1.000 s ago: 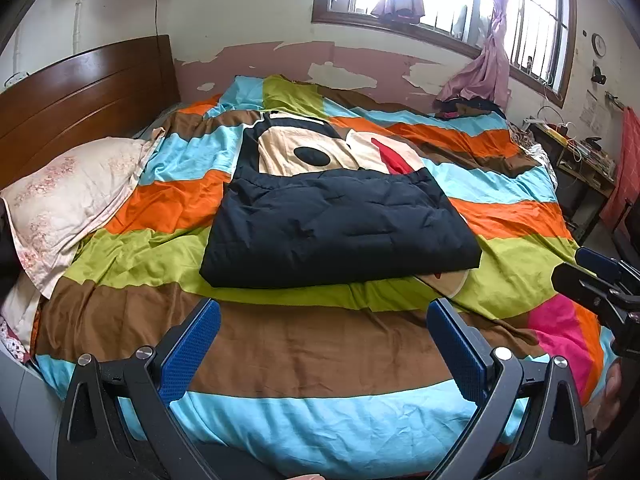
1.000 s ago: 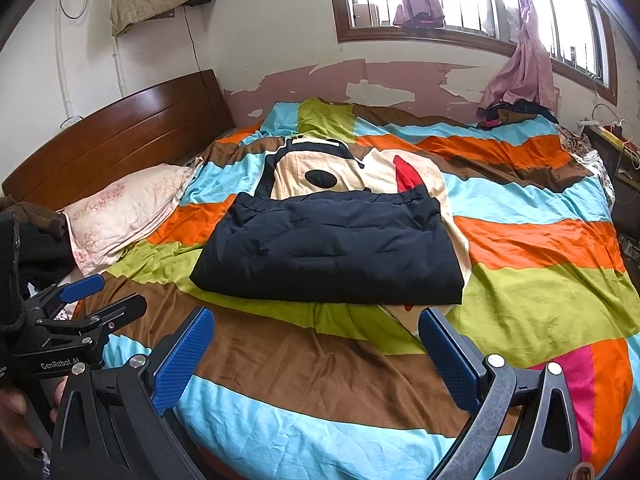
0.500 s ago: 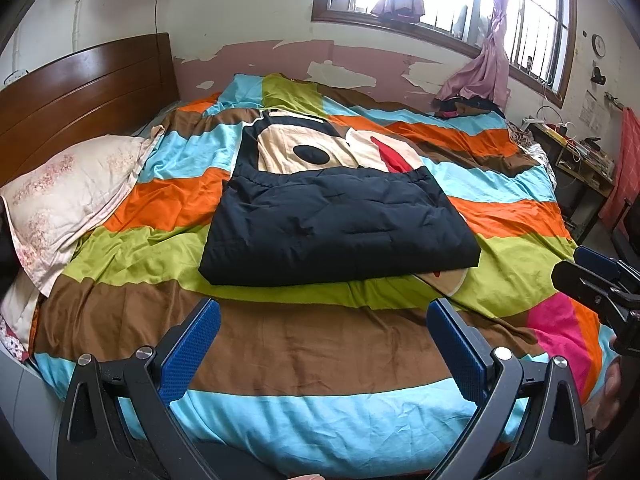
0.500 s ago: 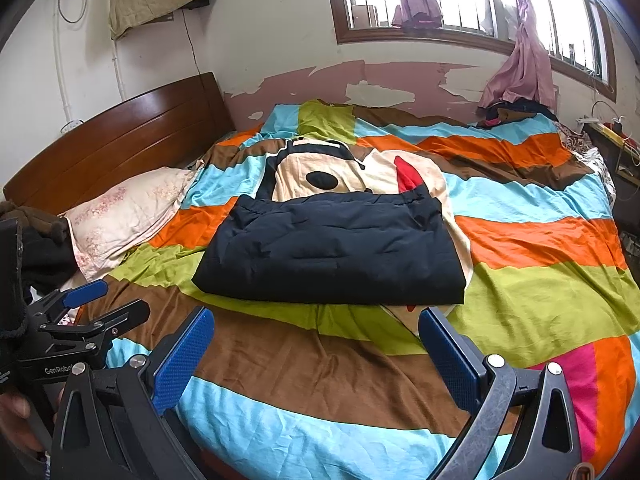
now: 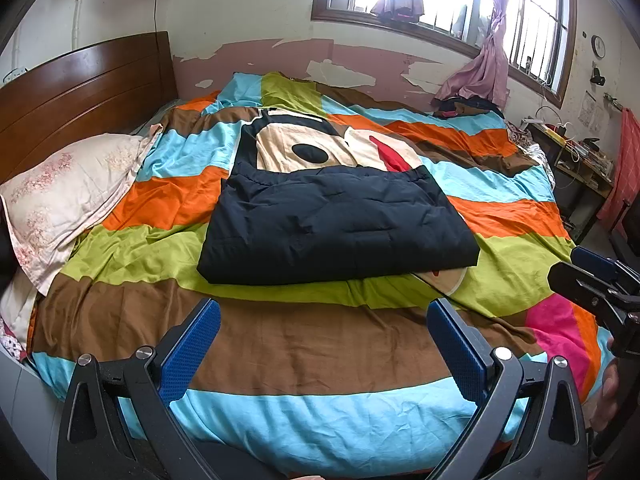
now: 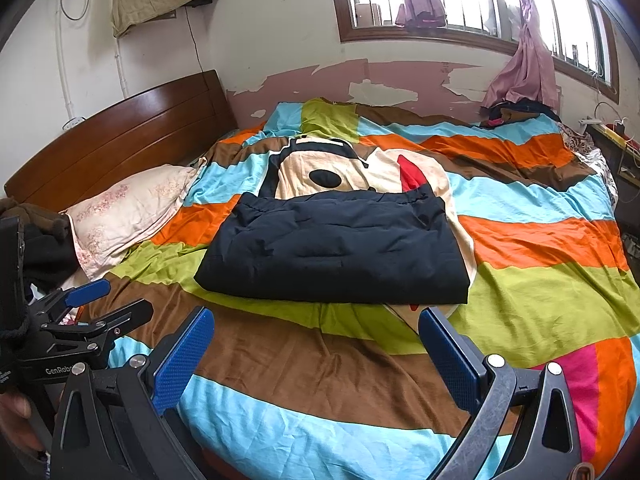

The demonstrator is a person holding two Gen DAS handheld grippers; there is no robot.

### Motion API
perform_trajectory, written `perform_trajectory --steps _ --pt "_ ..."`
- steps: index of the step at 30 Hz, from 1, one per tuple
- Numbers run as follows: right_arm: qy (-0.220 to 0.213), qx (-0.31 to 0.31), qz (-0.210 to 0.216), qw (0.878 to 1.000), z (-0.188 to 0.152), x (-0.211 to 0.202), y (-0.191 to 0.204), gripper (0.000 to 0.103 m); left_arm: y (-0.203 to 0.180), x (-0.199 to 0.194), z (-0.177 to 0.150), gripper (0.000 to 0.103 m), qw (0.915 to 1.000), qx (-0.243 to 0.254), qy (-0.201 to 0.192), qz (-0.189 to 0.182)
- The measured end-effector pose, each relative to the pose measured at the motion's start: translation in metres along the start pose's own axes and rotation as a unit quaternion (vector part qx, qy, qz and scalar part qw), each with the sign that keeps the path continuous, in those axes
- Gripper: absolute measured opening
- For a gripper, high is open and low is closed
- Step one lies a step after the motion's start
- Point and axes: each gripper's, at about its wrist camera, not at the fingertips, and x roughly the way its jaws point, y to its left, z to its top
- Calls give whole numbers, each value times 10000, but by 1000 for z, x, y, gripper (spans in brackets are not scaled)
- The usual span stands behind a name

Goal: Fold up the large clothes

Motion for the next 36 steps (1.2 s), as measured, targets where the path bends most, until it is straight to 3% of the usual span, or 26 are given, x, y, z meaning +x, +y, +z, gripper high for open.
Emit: perform_trajectory --steps 36 --pt "-12 9 -3 10000 0 1 2 103 -11 0 -3 101 10000 47 -21 -37"
